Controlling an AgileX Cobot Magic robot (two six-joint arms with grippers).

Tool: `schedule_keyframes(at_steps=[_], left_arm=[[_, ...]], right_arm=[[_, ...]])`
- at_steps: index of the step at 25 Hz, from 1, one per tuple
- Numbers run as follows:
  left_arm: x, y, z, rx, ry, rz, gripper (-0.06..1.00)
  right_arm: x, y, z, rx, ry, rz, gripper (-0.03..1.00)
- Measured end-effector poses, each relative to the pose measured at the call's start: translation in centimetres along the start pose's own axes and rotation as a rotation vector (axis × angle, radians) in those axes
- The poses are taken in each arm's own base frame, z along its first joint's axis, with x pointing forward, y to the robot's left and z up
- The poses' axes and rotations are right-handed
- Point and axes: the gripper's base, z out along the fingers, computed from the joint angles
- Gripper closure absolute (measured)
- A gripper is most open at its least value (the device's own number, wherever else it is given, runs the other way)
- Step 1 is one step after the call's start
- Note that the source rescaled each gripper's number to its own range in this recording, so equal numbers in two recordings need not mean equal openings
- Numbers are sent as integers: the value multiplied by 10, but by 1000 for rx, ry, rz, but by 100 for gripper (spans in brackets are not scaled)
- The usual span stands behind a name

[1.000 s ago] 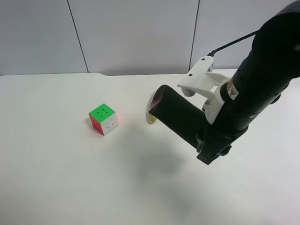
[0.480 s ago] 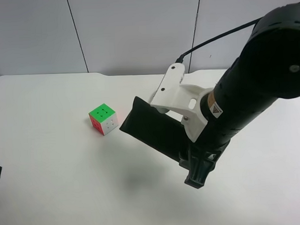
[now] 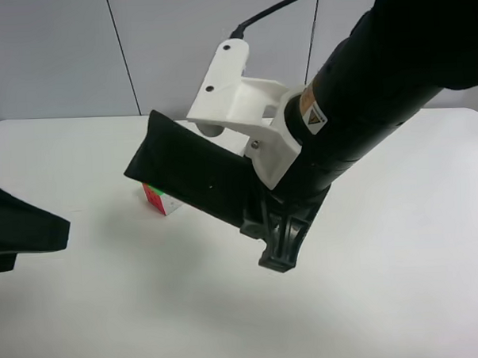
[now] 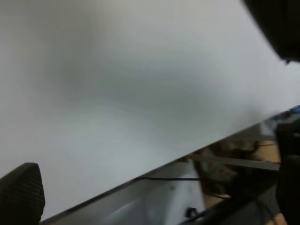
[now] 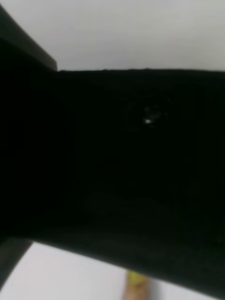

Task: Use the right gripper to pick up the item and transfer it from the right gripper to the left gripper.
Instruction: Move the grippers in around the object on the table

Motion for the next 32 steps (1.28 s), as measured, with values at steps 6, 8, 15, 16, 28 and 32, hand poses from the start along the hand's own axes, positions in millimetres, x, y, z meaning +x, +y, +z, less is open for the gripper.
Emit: schedule_keyframes(at_steps=[6,8,15,16,28,32], left_arm=[[-16,-7,16,176,17,-75,-6],[-20,-8,20,219,17,-99,-6],[-30,-4,34,257,41,-141,-6],[-31,-3,35,256,44,-143,-6],[-33,-5,38,306,56,-163,-6],[-31,-7,37,329,79,-159,-2]], right_arm=[[-6,15,-1,-2,-8,-92,95],[-6,15,-1,-1,-8,-95,95],[-8,18,-1,-30,-31,-113,95],[-9,19,-1,-37,-41,-113,95],[-19,30,-3,-152,-165,-133,96],[-22,31,-4,-167,-190,-133,96]])
